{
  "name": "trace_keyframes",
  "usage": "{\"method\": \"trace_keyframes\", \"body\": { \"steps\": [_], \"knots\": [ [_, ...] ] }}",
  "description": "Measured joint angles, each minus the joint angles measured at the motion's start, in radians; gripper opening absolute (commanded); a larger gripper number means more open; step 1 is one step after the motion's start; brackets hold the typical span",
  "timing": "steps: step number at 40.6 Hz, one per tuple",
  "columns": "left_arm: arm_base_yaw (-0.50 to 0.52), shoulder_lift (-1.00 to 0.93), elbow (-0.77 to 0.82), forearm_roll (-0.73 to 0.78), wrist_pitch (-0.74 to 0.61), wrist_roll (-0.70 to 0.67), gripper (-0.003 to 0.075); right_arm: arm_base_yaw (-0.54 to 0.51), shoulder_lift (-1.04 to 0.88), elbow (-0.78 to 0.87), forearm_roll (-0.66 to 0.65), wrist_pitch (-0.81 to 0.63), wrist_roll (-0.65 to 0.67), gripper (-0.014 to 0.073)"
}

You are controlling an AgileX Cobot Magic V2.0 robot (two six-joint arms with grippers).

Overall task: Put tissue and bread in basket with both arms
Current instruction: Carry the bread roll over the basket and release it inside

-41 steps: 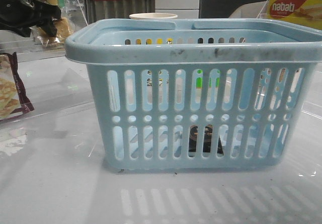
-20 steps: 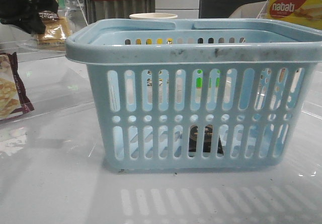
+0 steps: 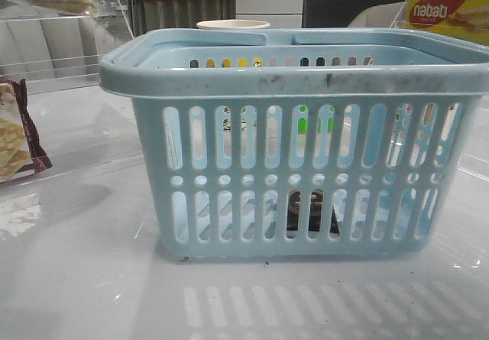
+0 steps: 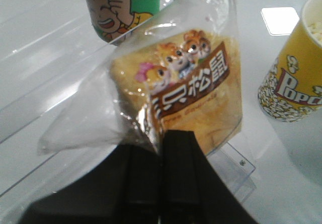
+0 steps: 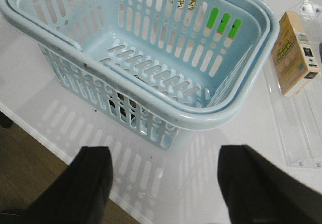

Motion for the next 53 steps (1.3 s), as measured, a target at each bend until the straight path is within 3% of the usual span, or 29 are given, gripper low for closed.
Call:
{"method": "trace_keyframes", "body": {
  "steps": [15, 32, 39, 53],
  "knots": [
    [-0.212, -0.194, 0.000, 0.002, 0.173, 0.092, 0.0090, 0.000, 0.000, 0.000, 0.000, 0.000, 0.000, 0.0551],
    [-0.497, -0.138, 0.024, 0.002, 0.271, 0.096, 0.0090, 0.000, 0.000, 0.000, 0.000, 0.000, 0.000, 0.0551],
    [-0.546, -0.035, 0.024, 0.002, 0.265, 0.096, 0.0090, 0.000, 0.000, 0.000, 0.000, 0.000, 0.000, 0.0551],
    [-0.550, 0.166, 0.024, 0.002, 0.223, 0.098, 0.0091, 0.000, 0.000, 0.000, 0.000, 0.000, 0.000, 0.0551]
  ]
}}
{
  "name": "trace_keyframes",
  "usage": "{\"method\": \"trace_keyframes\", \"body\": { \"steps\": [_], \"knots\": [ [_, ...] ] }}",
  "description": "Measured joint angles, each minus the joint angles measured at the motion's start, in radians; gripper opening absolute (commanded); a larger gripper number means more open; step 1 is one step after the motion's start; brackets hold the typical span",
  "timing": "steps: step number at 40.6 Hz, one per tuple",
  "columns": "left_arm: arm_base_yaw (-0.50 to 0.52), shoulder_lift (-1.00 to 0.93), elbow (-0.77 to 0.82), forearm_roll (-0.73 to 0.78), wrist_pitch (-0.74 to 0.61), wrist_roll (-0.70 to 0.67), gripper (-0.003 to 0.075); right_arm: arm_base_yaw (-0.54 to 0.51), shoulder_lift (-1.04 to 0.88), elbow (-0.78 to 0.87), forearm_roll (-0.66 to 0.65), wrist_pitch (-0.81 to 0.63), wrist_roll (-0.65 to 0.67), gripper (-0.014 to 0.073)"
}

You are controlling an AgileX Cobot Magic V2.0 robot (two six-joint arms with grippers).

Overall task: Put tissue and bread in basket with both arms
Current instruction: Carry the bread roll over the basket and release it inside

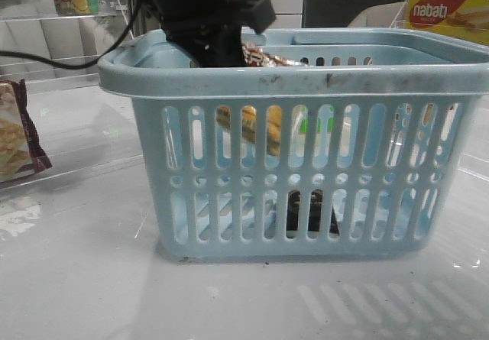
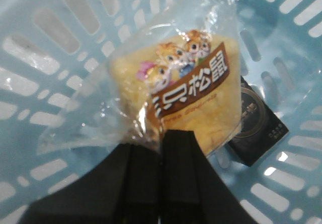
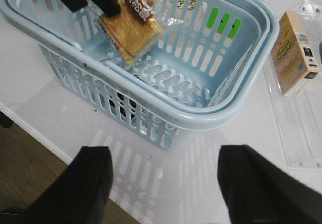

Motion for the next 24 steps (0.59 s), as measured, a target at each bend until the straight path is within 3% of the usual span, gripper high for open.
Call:
{"method": "trace_keyframes", "body": {
  "steps": [5, 13, 24],
  "knots": [
    [0.000, 0.039, 0.000, 0.000, -0.017, 0.000, 0.0159, 0.000, 0.000, 0.000, 0.000, 0.000, 0.000, 0.0551],
    [-0.001, 0.049, 0.000, -0.016, -0.025, 0.000, 0.0425, 0.000, 0.000, 0.000, 0.000, 0.000, 0.000, 0.0551],
    [-0.002, 0.043, -0.083, -0.022, 0.064, 0.000, 0.0435, 0.000, 0.000, 0.000, 0.000, 0.000, 0.000, 0.0551]
  ]
}}
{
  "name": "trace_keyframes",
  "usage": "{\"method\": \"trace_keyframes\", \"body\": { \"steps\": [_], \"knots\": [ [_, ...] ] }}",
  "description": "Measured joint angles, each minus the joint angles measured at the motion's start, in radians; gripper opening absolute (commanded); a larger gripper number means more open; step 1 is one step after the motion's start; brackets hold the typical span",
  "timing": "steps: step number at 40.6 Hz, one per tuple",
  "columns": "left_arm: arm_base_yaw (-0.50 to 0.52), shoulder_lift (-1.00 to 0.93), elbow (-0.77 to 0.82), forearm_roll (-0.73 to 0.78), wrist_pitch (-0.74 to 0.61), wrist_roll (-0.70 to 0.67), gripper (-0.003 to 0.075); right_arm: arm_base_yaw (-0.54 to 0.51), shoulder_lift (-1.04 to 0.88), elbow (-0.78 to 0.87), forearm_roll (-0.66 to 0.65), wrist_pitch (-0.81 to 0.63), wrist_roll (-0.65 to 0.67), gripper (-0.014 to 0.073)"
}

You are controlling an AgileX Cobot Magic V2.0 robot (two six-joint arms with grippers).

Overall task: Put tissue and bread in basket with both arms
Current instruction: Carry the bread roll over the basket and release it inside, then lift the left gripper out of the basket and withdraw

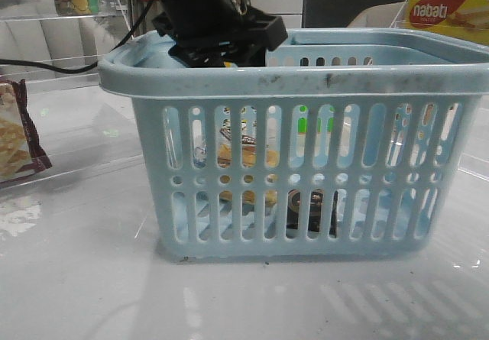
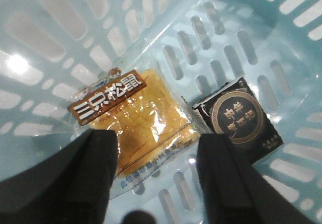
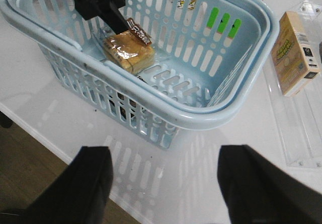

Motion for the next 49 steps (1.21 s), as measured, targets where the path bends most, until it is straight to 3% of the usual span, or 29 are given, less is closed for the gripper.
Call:
{"method": "trace_keyframes", "body": {
  "steps": [9, 15, 38, 43, 49],
  "knots": [
    [0.000, -0.134, -0.017, 0.004, 0.046, 0.008, 0.0435, 0.000, 0.000, 0.000, 0.000, 0.000, 0.000, 0.0551],
    [0.000, -0.274, 0.053, 0.002, 0.050, 0.010, 0.0435, 0.000, 0.000, 0.000, 0.000, 0.000, 0.000, 0.0551],
    [0.000, -0.950, 0.657, 0.006, 0.059, 0.024, 0.0435, 0.000, 0.000, 0.000, 0.000, 0.000, 0.000, 0.0551],
    [0.000, -1.089, 0.761, 0.043, 0.063, -0.038, 0.0435, 0.000, 0.000, 0.000, 0.000, 0.000, 0.000, 0.0551],
    [-0.002, -1.233, 0.848, 0.146, 0.083, -0.213, 0.0435, 0.000, 0.000, 0.000, 0.000, 0.011, 0.000, 0.0551]
  ]
}}
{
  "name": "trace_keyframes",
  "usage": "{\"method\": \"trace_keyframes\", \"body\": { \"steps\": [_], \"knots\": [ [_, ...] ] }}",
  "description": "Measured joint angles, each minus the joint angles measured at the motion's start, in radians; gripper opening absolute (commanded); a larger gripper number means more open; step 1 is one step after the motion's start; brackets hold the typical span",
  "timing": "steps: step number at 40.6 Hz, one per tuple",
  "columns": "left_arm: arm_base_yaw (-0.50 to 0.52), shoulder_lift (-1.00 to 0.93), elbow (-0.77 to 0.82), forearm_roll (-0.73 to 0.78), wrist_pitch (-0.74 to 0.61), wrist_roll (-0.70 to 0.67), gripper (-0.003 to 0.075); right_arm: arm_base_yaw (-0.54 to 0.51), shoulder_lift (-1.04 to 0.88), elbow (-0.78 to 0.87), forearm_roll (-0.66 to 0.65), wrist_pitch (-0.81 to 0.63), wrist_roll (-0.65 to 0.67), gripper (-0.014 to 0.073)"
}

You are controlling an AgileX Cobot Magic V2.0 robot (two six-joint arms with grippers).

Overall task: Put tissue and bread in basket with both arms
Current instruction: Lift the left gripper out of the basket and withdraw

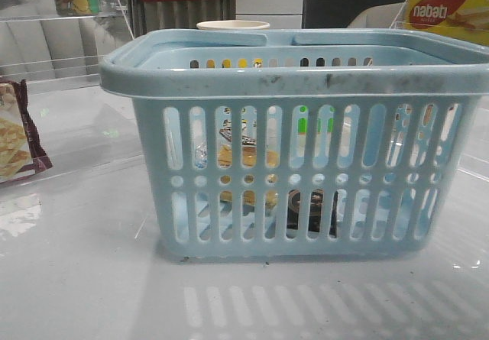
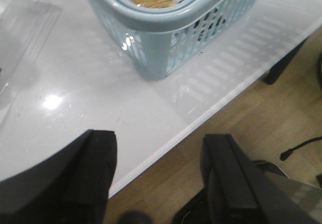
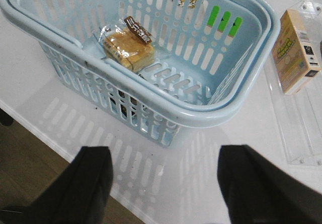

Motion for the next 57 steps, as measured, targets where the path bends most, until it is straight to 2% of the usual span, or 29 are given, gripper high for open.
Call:
{"method": "trace_keyframes", "body": {
  "steps": [7, 13, 25, 33, 34, 57],
  "knots": [
    [0.000, -0.092, 0.054, 0.046, 0.004, -0.080, 0.0435, 0.000, 0.000, 0.000, 0.000, 0.025, 0.000, 0.0551],
    [0.000, -0.102, 0.061, 0.046, 0.004, -0.080, 0.0417, 0.000, 0.000, 0.000, 0.000, 0.027, 0.000, 0.0530],
    [0.000, -0.102, 0.066, 0.046, -0.003, -0.080, 0.0201, 0.000, 0.000, 0.000, 0.000, 0.028, 0.000, 0.0209],
    [0.000, -0.102, 0.066, 0.046, -0.026, -0.080, 0.0087, 0.000, 0.000, 0.000, 0.000, 0.028, 0.000, 0.0070],
    [0.000, -0.102, 0.066, 0.046, -0.030, -0.080, 0.0092, 0.000, 0.000, 0.000, 0.000, 0.030, 0.000, 0.0057],
    [0.000, -0.102, 0.066, 0.046, -0.036, -0.080, 0.0090, 0.000, 0.000, 0.000, 0.000, 0.030, 0.000, 0.0053]
  ]
}}
